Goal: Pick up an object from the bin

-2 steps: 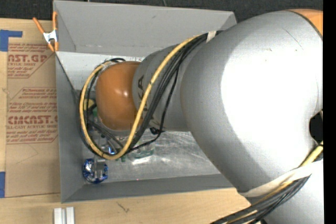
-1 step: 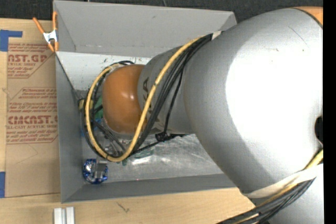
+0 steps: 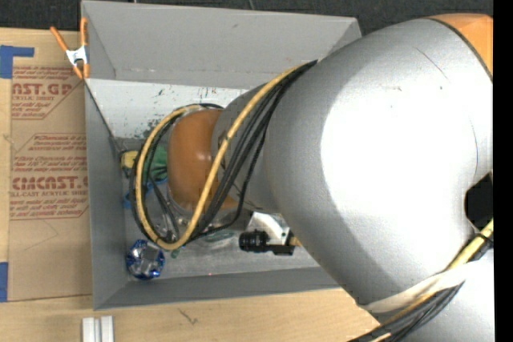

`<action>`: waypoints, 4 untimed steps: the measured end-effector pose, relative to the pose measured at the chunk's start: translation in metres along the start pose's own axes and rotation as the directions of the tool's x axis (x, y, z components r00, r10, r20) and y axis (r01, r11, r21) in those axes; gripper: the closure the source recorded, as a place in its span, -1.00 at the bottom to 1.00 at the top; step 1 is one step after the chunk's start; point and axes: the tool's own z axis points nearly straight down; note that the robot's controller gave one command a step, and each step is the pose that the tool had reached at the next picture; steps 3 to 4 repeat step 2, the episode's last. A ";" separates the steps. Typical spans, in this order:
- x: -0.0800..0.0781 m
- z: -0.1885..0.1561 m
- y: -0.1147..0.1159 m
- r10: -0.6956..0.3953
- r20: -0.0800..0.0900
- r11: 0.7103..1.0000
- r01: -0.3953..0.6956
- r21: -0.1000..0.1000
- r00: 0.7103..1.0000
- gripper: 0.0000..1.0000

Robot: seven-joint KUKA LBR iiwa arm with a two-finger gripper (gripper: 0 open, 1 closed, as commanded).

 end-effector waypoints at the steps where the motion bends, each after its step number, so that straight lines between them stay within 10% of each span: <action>1: 0.005 -0.003 0.004 -0.005 -0.015 1.000 0.005 -0.001 1.000 1.00; 2: -0.054 -0.028 -0.029 -0.066 0.001 0.998 0.066 0.008 0.998 1.00; 4: -0.054 -0.028 -0.029 -0.066 0.001 0.998 0.066 0.008 0.998 1.00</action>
Offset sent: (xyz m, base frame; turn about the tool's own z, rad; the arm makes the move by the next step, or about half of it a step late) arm 0.0000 0.0000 0.0000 0.0000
